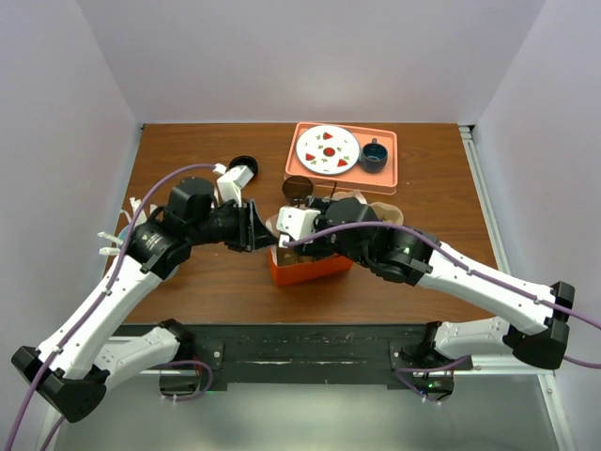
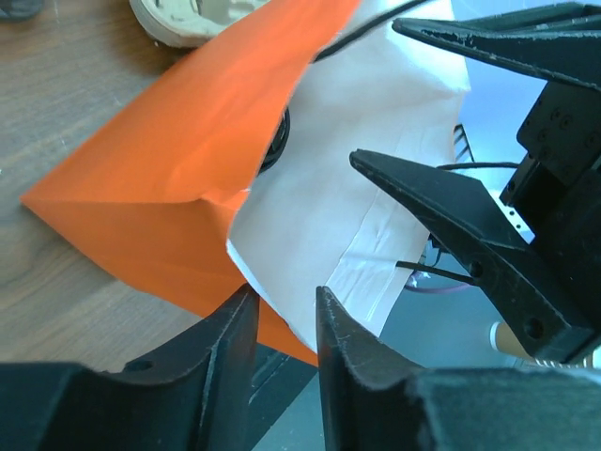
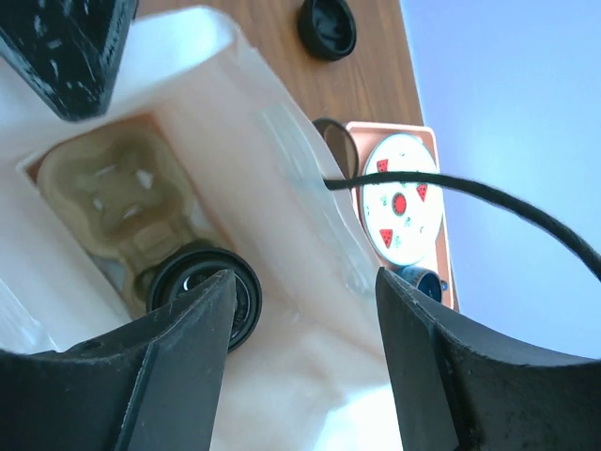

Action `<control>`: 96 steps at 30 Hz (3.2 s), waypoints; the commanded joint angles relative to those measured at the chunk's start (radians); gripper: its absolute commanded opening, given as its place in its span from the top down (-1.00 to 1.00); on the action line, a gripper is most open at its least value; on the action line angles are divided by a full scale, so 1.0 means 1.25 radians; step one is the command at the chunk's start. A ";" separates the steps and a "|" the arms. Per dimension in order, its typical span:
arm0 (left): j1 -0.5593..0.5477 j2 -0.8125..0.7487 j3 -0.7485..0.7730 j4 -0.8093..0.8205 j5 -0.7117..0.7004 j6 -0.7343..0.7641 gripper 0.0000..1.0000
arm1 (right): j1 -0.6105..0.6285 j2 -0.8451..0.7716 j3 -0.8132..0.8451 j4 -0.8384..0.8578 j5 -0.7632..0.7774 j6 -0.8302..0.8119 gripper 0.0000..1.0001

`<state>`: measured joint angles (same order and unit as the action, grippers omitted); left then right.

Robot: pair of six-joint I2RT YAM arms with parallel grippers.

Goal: Pack the takeout coffee

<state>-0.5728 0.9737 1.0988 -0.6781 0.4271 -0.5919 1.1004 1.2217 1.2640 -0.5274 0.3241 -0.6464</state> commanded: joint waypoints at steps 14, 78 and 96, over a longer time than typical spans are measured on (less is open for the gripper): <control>-0.003 0.062 0.187 -0.089 -0.229 0.028 -0.46 | -0.022 0.064 0.164 0.055 0.072 0.177 -0.21; 0.583 0.216 0.174 -0.378 -0.999 -0.167 -0.14 | -0.022 -0.107 0.217 -0.001 -0.105 0.555 -0.97; 0.631 0.252 0.140 -0.271 -1.013 -0.146 -0.04 | -0.022 -0.140 0.158 0.003 -0.052 0.489 -0.97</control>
<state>0.1967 1.2976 1.3018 -1.0836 -0.7921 -0.7486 1.0721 1.0534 1.4654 -0.5671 0.2256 0.0090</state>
